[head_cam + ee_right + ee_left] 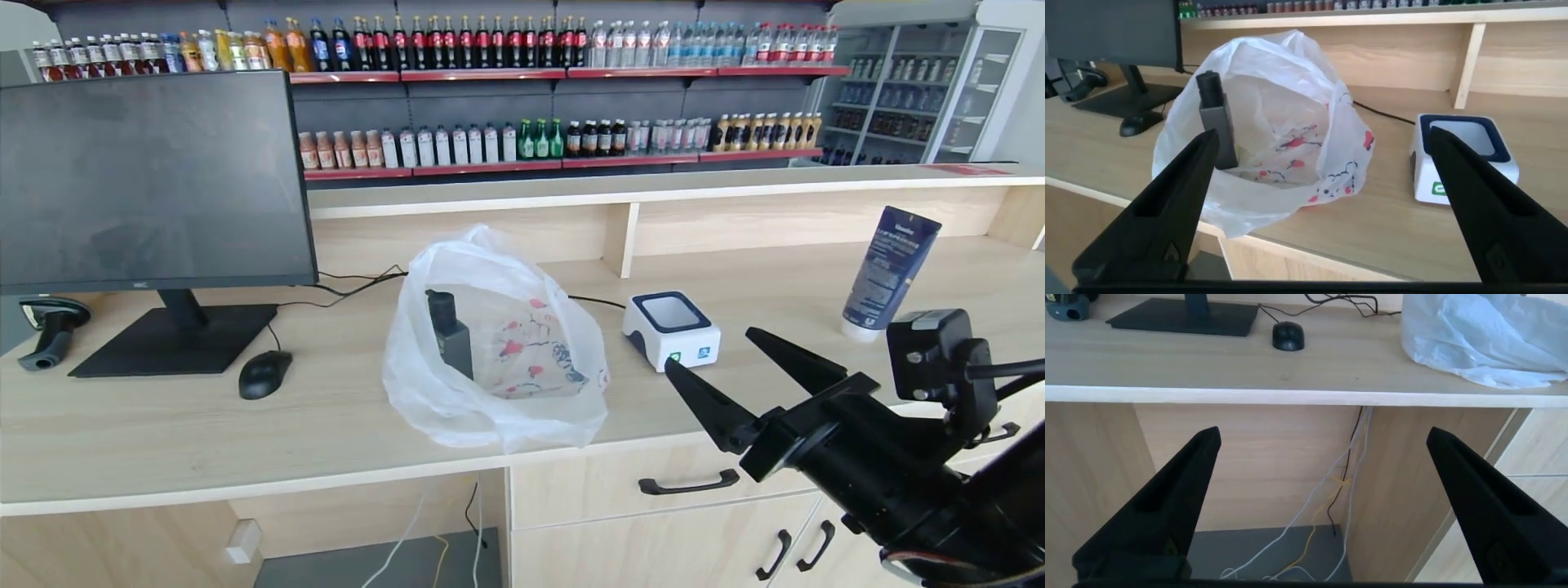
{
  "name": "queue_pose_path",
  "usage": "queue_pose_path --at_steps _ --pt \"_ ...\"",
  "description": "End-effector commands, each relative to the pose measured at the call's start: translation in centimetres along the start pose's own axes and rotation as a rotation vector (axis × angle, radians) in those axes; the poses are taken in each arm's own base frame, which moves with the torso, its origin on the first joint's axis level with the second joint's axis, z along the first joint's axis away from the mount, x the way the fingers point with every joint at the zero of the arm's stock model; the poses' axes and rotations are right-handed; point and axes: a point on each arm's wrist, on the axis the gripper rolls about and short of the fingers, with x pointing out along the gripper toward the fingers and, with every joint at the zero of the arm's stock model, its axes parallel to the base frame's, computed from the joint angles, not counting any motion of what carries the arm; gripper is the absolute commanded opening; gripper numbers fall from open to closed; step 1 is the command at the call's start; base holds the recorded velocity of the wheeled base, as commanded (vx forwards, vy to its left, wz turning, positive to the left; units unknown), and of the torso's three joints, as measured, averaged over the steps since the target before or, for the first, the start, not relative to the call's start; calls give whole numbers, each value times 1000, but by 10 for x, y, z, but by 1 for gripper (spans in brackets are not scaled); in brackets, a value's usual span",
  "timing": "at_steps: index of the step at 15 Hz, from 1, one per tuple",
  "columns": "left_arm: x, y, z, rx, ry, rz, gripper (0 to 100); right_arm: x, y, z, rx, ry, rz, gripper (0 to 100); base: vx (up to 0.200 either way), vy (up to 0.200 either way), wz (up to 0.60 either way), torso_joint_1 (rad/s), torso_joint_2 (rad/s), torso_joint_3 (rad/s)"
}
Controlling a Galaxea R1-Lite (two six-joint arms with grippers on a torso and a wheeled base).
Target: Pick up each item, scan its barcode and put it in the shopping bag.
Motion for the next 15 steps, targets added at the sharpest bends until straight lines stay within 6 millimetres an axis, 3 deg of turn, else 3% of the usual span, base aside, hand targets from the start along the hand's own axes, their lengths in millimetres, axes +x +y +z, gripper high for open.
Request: queue_pose_path --at_steps 1,10,15 --pt "0 0 0 -1 0 1 100 -3 -1 1 0 0 -1 100 0 -200 0 -2 2 7" --pt "0 0 0 -1 0 1 100 -3 -1 1 0 0 -2 100 0 -200 0 2 2 2" --pt "0 0 0 -1 0 1 100 11 1 -13 -13 46 -3 100 200 -200 0 2 2 1"
